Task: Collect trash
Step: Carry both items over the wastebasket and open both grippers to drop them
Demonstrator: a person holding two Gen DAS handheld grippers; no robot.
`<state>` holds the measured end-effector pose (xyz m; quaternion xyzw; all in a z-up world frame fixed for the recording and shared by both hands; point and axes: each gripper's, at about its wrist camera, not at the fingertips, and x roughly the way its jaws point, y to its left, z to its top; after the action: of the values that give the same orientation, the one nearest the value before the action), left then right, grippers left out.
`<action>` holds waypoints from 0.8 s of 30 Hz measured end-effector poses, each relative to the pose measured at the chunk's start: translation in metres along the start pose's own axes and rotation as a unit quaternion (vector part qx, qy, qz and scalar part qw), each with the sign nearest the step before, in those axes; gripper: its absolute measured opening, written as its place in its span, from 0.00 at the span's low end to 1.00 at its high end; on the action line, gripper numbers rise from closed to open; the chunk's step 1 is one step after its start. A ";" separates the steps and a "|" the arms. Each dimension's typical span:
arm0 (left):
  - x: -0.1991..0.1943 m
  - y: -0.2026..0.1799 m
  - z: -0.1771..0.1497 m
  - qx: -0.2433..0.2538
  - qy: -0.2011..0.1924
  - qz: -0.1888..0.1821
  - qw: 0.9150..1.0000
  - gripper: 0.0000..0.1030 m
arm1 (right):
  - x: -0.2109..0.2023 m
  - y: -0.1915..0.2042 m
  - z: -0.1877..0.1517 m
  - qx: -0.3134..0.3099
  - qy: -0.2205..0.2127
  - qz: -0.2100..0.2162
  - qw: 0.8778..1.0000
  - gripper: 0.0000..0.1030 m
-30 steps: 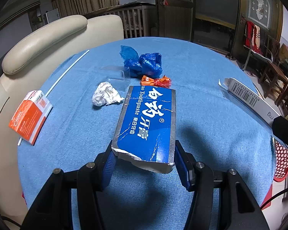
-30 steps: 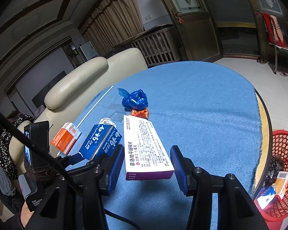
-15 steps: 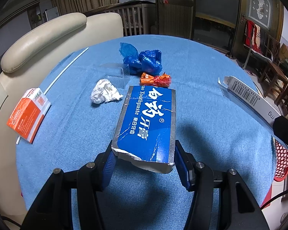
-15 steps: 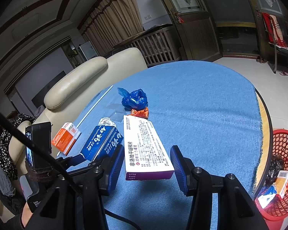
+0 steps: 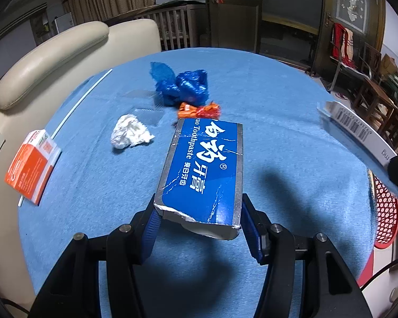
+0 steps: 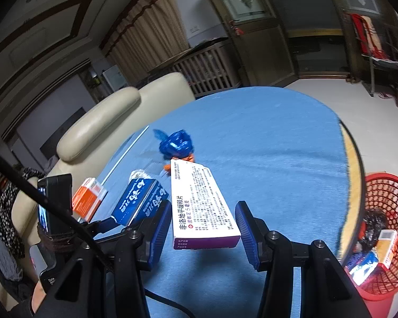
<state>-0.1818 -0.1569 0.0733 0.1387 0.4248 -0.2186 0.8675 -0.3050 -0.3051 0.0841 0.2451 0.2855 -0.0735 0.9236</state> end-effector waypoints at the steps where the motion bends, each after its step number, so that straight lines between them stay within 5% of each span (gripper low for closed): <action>1: -0.001 -0.003 0.001 0.003 -0.001 -0.001 1.000 0.57 | -0.003 -0.004 0.000 0.004 -0.003 -0.003 1.000 0.51; 10: -0.008 -0.034 0.005 0.034 -0.008 -0.021 0.999 0.57 | -0.048 -0.066 -0.001 0.057 -0.038 -0.066 0.995 0.51; 24: -0.025 -0.111 0.016 0.103 -0.023 -0.069 0.992 0.57 | -0.109 -0.185 -0.016 0.143 -0.072 -0.193 0.968 0.51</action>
<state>-0.2399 -0.2530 0.0966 0.1924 0.3882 -0.3239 0.8410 -0.4536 -0.4580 0.0578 0.3092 0.2464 -0.3081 0.8653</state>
